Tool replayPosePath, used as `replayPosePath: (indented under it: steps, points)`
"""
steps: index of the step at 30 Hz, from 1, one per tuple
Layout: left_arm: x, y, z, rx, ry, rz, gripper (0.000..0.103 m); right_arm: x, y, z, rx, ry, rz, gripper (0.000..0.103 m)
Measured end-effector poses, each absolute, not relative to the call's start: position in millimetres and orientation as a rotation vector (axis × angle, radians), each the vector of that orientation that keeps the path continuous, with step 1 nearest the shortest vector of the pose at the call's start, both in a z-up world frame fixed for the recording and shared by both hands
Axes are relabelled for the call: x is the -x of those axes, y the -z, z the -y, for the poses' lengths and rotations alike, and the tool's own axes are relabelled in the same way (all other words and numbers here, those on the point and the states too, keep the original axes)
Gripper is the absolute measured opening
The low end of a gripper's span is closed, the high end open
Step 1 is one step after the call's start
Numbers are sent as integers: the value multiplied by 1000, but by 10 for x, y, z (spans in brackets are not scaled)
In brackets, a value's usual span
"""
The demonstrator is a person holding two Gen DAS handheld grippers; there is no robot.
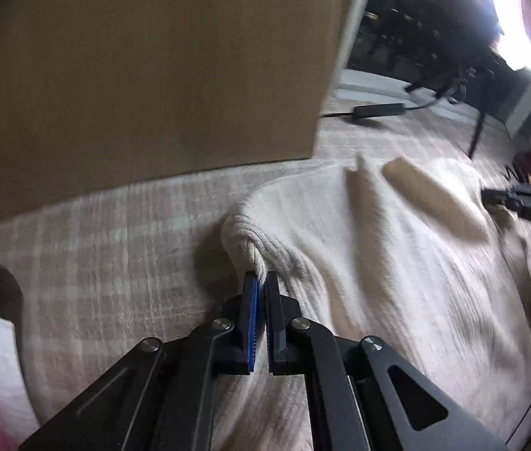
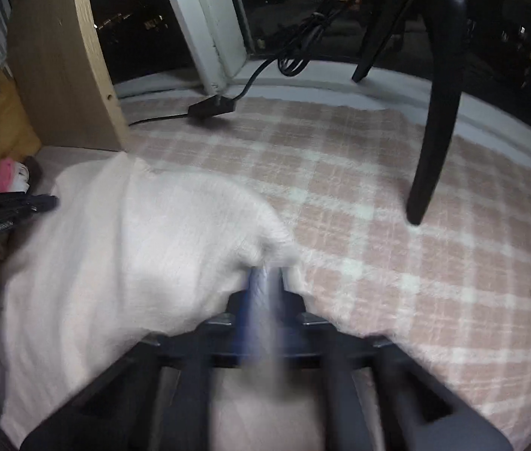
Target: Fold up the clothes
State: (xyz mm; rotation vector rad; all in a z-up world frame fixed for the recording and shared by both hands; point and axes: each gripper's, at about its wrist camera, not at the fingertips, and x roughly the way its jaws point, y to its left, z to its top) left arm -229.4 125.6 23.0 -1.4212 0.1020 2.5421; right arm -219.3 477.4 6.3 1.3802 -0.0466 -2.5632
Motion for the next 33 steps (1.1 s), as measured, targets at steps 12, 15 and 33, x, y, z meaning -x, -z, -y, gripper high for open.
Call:
replayPosePath:
  steps: [12,15,33]
  points:
    - [2557,-160,-1000,1542,-2670,-307,22,2071,-210,-4939,-1396,2781,-245,20]
    - [2393,-353,-921,1502,-2681,-300,22,1966,-340,-4987,-1356,2781,-185,20]
    - [-613,-1619,-304,1520,-2597,48,36,-556,-1689,-5732,-1202,2633,407,21]
